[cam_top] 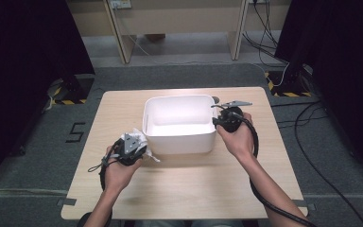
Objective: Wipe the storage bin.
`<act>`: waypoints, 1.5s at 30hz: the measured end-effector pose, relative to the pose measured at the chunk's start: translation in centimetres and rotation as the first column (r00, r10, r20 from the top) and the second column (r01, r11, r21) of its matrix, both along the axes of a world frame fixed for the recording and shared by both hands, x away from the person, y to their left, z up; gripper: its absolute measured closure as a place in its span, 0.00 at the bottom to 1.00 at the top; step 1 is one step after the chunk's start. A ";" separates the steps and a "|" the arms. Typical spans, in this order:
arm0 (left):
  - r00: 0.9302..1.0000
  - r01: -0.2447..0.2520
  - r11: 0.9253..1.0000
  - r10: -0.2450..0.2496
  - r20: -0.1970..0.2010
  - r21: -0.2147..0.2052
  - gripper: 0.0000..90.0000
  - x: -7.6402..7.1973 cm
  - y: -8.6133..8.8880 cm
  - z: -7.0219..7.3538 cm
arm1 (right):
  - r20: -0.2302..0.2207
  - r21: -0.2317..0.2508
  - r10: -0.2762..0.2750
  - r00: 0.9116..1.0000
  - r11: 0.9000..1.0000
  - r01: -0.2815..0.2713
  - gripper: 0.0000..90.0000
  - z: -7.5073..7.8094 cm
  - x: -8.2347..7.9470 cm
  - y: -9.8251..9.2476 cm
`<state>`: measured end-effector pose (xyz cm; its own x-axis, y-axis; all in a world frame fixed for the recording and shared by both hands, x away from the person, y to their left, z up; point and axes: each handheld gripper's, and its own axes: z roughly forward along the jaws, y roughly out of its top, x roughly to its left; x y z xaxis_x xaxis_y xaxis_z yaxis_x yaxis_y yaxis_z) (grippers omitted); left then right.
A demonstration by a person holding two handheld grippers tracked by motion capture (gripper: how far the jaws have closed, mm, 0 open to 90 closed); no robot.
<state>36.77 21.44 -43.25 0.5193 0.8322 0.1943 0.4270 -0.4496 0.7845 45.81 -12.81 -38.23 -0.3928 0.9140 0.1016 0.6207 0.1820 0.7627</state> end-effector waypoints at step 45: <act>0.998 0.056 0.998 -0.056 0.000 0.010 0.82 0.4 -1.8 1.0 | -0.002 -0.041 0.003 1.000 0.999 -0.003 0.78 -0.9 0.2 0.6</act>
<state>37.12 19.62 -42.26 0.5647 0.8000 0.2027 0.4005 -0.4804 0.7803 45.97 -12.23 -39.15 -0.3955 0.9162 0.0646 0.6217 0.2153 0.7531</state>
